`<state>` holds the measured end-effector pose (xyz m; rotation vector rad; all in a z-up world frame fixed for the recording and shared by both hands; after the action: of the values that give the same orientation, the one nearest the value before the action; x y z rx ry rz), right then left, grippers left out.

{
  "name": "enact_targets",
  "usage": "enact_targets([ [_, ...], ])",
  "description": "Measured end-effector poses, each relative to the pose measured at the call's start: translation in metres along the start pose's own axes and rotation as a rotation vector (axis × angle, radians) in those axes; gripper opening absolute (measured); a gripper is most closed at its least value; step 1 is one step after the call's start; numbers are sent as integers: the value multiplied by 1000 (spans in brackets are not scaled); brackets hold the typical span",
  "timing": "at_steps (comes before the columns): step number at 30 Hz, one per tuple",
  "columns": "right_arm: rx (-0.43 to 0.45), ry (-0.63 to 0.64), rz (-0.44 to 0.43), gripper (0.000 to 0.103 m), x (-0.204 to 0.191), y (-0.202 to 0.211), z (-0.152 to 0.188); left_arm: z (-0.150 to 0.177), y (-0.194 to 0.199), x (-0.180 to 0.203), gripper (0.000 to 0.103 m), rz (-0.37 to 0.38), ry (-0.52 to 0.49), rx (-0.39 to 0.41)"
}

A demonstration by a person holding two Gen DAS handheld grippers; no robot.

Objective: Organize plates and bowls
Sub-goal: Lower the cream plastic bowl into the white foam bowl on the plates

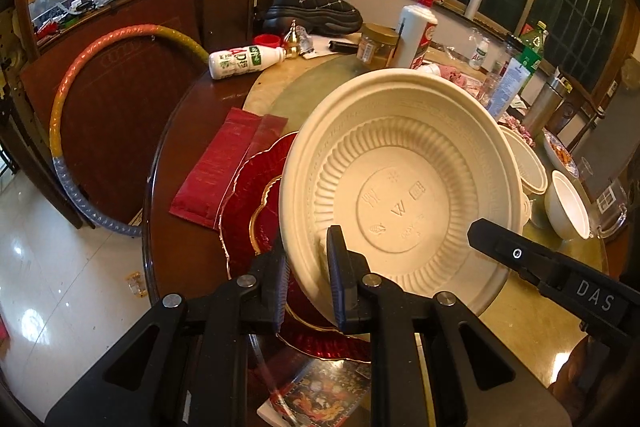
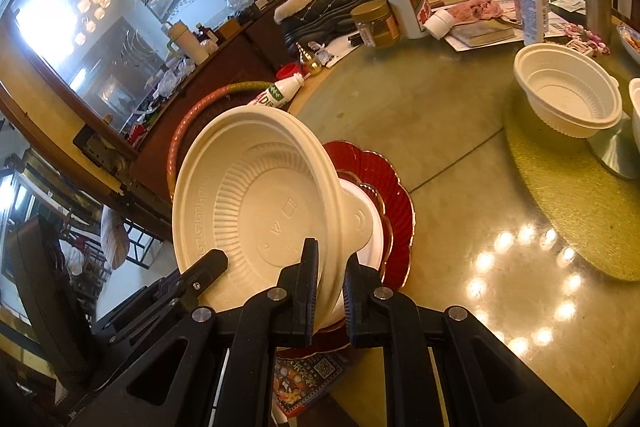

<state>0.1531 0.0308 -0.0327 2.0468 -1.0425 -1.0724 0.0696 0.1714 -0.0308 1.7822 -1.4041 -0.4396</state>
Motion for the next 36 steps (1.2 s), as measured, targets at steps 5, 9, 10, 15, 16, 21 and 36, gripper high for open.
enact_targets([
  [5,-27,-8,8,11,2,-13,1,2,-11,-5,15,-8,5,-32],
  [9,-40,-13,10,11,3,-20,2,3,-15,-7,15,-12,5,-45],
  [10,-43,-14,11,11,4,-21,2,3,-16,-6,15,-14,4,-47],
  [15,-53,-14,15,11,5,-25,2,3,-18,-6,15,-15,2,-52],
  [16,-56,-14,16,11,5,-25,2,3,-18,-6,15,-15,2,-53],
  [21,-65,-15,18,11,4,-29,1,3,-21,-7,15,-18,4,-64],
  [36,-83,-25,12,11,6,-37,0,4,-24,-8,15,-31,-1,-69],
])
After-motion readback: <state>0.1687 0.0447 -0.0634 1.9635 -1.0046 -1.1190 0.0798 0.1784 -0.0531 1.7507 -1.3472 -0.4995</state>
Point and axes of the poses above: each gripper's, at about its wrist camera, not at the fingertips, and y roughly against the way its jaws point, x to its right, z to its underside, the point moved 4 cm from there along -y, roughly the way its jaws point, and after that the axes turned 3 degrees about z, right-handed, at the moved point
